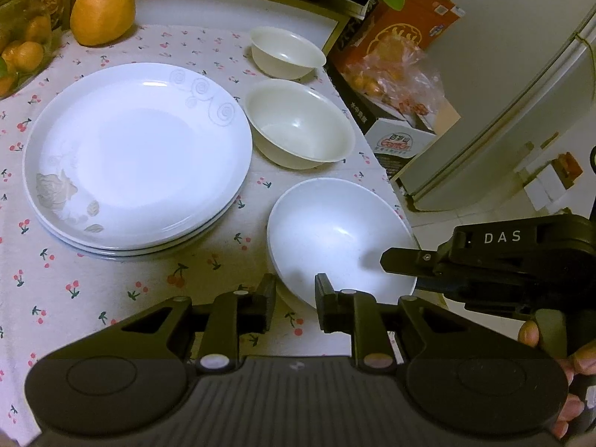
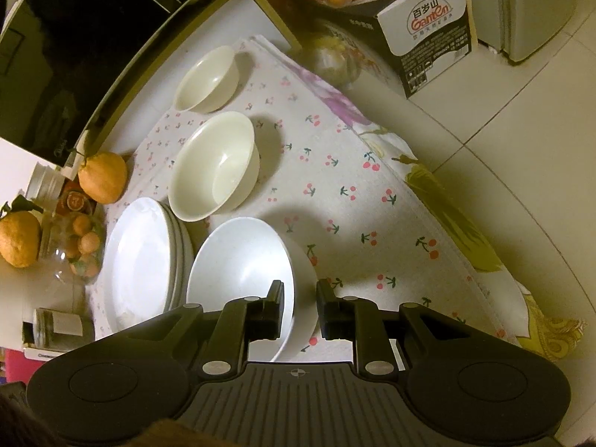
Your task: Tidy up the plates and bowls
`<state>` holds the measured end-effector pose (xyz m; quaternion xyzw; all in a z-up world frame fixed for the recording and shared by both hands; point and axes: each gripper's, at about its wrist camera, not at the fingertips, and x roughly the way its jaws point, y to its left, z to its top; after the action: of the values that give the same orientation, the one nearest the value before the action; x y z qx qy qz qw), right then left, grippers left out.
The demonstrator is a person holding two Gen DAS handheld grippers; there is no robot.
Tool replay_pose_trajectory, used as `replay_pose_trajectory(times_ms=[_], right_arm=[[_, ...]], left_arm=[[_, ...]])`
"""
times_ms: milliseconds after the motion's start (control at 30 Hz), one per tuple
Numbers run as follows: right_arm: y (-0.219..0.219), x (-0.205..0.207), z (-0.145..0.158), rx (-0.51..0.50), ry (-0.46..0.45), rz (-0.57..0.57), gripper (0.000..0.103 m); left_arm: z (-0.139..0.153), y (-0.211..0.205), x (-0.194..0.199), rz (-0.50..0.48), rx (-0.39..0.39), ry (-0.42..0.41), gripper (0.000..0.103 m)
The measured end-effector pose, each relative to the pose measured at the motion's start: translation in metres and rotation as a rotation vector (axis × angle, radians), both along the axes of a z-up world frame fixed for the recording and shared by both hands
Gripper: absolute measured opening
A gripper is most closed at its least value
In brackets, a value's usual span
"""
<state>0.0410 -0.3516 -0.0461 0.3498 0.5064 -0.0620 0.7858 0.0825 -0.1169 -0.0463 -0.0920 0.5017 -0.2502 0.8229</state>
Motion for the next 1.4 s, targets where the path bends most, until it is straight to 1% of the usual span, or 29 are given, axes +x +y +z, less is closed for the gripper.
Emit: replay_pose_trajectory(times_ms=[100, 267, 300, 333, 367, 400, 500, 533, 600, 633, 800, 867, 1033, 1200, 1233, 1300, 1400], right_arm=[[-0.001, 0.001, -0.001, 0.008, 0.006, -0.002, 0.021], [-0.001, 0.002, 0.0, 0.01, 0.009, 0.015, 0.021], [-0.001, 0.002, 0.0, 0.012, 0.009, 0.017, 0.022], [-0.001, 0.002, 0.0, 0.015, 0.008, 0.02, 0.024], [-0.001, 0.002, 0.001, 0.016, 0.008, 0.02, 0.029], [-0.001, 0.002, 0.001, 0.015, 0.007, 0.02, 0.032], [-0.002, 0.003, 0.003, 0.016, 0.003, 0.025, 0.033], [-0.002, 0.003, 0.003, 0.019, 0.0, 0.024, 0.036], [-0.003, 0.003, 0.005, 0.025, -0.007, 0.021, 0.044], [-0.004, 0.003, 0.006, 0.025, -0.012, 0.019, 0.046], [-0.008, 0.004, 0.013, 0.048, -0.055, 0.002, 0.06], [-0.009, 0.006, 0.016, 0.053, -0.069, -0.004, 0.062], [-0.014, 0.013, 0.025, 0.067, -0.144, -0.011, 0.069], [-0.021, 0.024, 0.021, 0.138, -0.18, -0.049, 0.07], [-0.022, 0.028, 0.019, 0.147, -0.186, -0.057, 0.07], [-0.022, 0.031, 0.016, 0.155, -0.194, -0.072, 0.07], [-0.023, 0.038, 0.011, 0.174, -0.201, -0.088, 0.07]], left_arm=[[-0.002, -0.001, 0.002, -0.004, -0.002, 0.014, 0.025], [0.0, -0.001, 0.002, -0.012, 0.008, 0.01, 0.027], [0.0, -0.002, 0.002, -0.013, 0.011, 0.008, 0.03], [0.001, -0.001, 0.002, -0.015, 0.013, 0.008, 0.033], [0.001, -0.001, 0.002, -0.015, 0.015, 0.011, 0.035], [0.002, 0.0, 0.002, -0.015, 0.015, 0.014, 0.037], [0.005, 0.001, 0.0, -0.021, 0.019, 0.011, 0.045], [0.007, 0.001, -0.001, -0.024, 0.026, 0.005, 0.048], [0.009, 0.002, -0.002, -0.03, 0.04, -0.006, 0.053], [0.01, 0.002, -0.002, -0.033, 0.044, -0.009, 0.056], [0.017, 0.006, -0.004, -0.043, 0.049, -0.017, 0.065], [0.021, 0.006, -0.004, -0.055, 0.053, -0.031, 0.069], [0.035, 0.004, 0.003, -0.08, 0.061, -0.073, 0.083], [0.045, 0.001, 0.024, -0.094, 0.07, -0.121, 0.088], [0.046, -0.001, 0.03, -0.11, 0.068, -0.141, 0.09], [0.048, -0.007, 0.041, -0.146, 0.089, -0.18, 0.09], [0.046, -0.013, 0.054, -0.178, 0.112, -0.217, 0.091]])
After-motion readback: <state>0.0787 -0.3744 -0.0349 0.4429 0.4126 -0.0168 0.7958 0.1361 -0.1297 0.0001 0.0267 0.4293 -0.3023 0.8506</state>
